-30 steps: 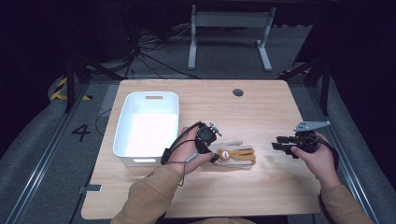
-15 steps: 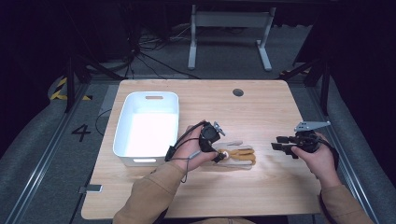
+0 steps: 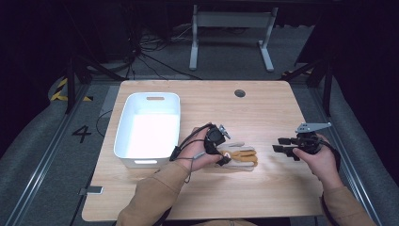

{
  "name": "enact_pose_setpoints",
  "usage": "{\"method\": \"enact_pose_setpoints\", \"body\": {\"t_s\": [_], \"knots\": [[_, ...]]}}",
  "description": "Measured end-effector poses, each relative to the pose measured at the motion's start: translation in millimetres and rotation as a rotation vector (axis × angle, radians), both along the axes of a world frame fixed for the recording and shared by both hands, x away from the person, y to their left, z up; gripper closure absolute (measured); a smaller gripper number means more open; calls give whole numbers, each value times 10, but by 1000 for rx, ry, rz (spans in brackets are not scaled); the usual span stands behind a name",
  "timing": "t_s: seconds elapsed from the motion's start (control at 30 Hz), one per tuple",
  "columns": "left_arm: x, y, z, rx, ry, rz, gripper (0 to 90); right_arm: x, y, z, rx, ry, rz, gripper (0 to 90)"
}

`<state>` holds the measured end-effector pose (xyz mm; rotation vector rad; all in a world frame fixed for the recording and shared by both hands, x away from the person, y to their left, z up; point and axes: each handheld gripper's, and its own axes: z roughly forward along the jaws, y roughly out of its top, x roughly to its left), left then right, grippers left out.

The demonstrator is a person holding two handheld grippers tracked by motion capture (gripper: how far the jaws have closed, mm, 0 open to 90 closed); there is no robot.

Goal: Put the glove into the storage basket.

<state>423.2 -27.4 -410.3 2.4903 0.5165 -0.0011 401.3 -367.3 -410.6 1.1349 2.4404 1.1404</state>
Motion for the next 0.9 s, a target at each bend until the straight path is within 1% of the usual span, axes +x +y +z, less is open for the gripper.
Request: {"method": "enact_pose_setpoints", "body": {"t_s": [0.03,0.07,0.1,0.17,0.3,0.43,0.47,0.6,0.67,0.9], "knots": [[10,-6,-23,2,-3,-7,230,0,1,-2,-1,0,0,523],[12,-15,-43,6,6,-7,229,1,3,-5,0,1,1,521],[22,-18,-60,16,6,-16,224,2,6,-12,-2,7,0,516],[37,-35,-105,10,8,-14,209,6,8,-18,-8,5,1,510],[56,-48,-131,18,7,-17,205,8,11,-24,-2,9,1,506],[57,-81,-164,42,11,-22,198,11,11,-30,-4,6,0,501],[65,-91,-166,48,5,-34,195,11,10,-30,-4,5,0,499],[64,-135,-194,65,3,-41,178,14,9,-37,-4,-1,-1,481],[64,-153,-211,75,-5,-44,175,15,9,-39,-4,0,-2,480],[75,-161,-227,79,-11,-52,174,16,13,-49,0,3,7,478]]}}
